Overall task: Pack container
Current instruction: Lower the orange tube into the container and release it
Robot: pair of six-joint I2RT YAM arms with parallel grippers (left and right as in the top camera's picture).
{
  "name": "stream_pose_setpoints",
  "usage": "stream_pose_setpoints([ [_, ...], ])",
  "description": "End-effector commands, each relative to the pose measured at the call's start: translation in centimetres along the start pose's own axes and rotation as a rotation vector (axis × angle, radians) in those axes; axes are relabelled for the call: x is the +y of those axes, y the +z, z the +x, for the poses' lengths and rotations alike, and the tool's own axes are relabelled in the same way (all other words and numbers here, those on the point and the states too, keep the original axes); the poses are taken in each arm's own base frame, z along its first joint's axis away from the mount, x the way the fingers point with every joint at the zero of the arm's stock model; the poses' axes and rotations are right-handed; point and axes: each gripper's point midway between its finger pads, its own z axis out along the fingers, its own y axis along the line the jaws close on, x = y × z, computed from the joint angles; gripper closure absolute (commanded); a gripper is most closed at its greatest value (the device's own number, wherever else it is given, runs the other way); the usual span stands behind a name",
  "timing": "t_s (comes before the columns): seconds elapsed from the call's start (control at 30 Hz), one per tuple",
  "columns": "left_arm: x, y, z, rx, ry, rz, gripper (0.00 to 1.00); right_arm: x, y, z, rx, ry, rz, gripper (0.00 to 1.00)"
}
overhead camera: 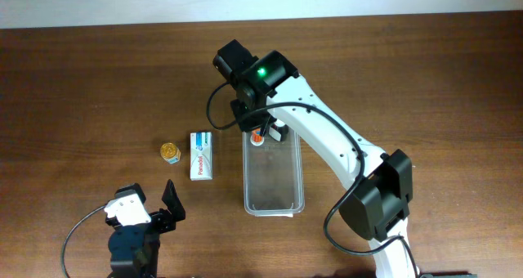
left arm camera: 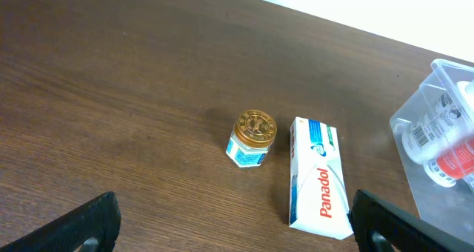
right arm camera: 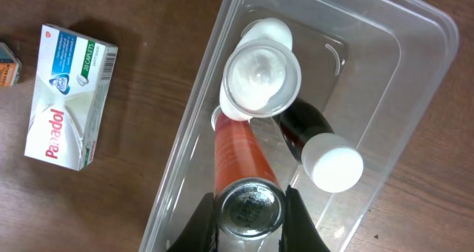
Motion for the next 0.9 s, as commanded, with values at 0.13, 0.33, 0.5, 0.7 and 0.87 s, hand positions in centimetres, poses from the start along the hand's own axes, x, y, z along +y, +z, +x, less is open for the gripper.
stream_pose_setpoints([
  [0.13, 0.0, 0.0, 0.0, -0.004, -0.001, 0.005, 0.01, 0.1, 0.4, -0.1, -0.003, 0.015, 0.006, 0.87],
  [0.33, 0.0, 0.0, 0.0, -0.003, -0.001, 0.004, 0.01, 0.1, 1.5, 0.1, 0.006, 0.026, 0.010, 0.86],
  [0.5, 0.0, 0.0, 0.0, -0.003, -0.001, 0.004, 0.01, 0.2, 1.8, 0.1, 0.003, 0.025, 0.009, 0.75],
  [0.7, 0.0, 0.0, 0.0, -0.003, -0.001, 0.004, 0.01, 0.1, 1.0, 0.1, -0.006, 0.026, 0.006, 0.52],
  [0.87, 0.0, 0.0, 0.0, -0.004, -0.001, 0.005, 0.01, -0.1, -2.2, -0.1, -0.058, 0.032, -0.012, 0.48],
])
